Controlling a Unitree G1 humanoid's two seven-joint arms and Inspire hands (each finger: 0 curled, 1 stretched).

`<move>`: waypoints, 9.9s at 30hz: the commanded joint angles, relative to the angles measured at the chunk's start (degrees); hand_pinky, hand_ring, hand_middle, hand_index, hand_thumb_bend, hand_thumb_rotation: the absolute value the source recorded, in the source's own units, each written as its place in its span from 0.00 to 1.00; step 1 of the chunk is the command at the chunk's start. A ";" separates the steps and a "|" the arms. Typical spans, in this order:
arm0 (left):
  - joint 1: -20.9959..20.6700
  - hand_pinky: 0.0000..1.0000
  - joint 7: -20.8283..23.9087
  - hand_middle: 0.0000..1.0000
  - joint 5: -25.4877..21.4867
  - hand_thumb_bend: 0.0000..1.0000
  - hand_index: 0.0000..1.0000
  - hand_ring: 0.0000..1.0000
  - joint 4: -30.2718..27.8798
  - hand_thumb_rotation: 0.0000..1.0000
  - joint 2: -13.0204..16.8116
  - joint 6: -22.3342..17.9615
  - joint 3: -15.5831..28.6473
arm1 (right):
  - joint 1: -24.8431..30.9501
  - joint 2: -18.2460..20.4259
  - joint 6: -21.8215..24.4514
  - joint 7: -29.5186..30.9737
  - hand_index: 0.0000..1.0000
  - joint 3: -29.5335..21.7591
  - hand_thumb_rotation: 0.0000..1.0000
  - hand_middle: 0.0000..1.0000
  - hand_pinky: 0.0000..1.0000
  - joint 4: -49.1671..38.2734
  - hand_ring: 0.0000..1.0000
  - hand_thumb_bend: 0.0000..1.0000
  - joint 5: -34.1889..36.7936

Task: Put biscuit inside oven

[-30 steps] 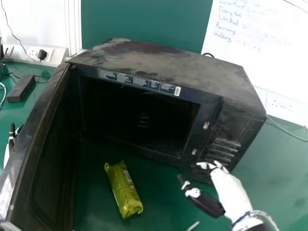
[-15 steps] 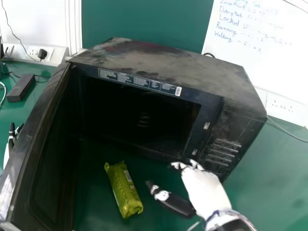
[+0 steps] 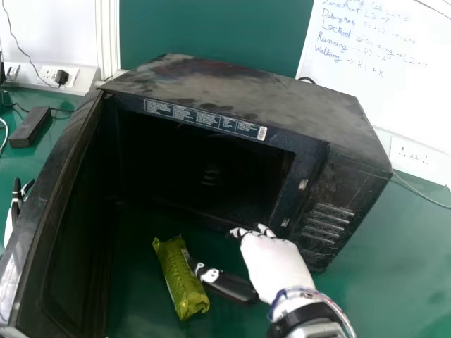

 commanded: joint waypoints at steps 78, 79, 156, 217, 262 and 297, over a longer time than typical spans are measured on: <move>-1.23 0.83 -3.03 0.83 -0.21 0.43 0.84 0.82 10.46 0.28 1.02 -5.51 0.30 | -2.62 2.00 12.89 -6.58 0.88 24.84 0.31 0.87 0.72 37.66 0.81 0.70 -15.38; -1.38 0.83 -3.29 0.83 -0.34 0.44 0.84 0.81 10.96 0.29 1.10 -5.76 0.41 | -2.63 1.81 13.82 -6.99 0.88 25.53 0.25 0.88 0.73 38.25 0.81 0.67 -15.38; -4.35 0.76 -6.36 0.79 -1.89 0.52 0.80 0.77 20.89 0.35 3.58 -10.07 0.86 | -8.19 -0.06 11.08 -33.44 0.51 9.08 0.00 0.41 0.33 30.37 0.39 0.53 -2.45; -3.31 0.77 -9.55 0.80 -2.53 0.55 0.82 0.77 19.87 0.42 3.70 -10.36 1.08 | -38.29 -13.95 8.06 -65.92 0.50 8.20 0.00 0.46 0.46 75.56 0.45 0.53 29.52; -2.23 0.77 -9.58 0.79 -3.07 0.56 0.81 0.76 17.71 0.41 3.09 -9.25 1.26 | -59.61 -13.34 -3.23 -97.01 0.53 16.32 0.00 0.47 0.40 124.59 0.41 0.52 46.91; -1.87 0.77 -9.30 0.81 -2.76 0.56 0.81 0.78 17.15 0.43 3.11 -9.25 0.76 | -51.38 -11.80 11.52 -80.31 1.00 15.99 0.92 1.00 0.91 101.11 0.99 1.00 51.51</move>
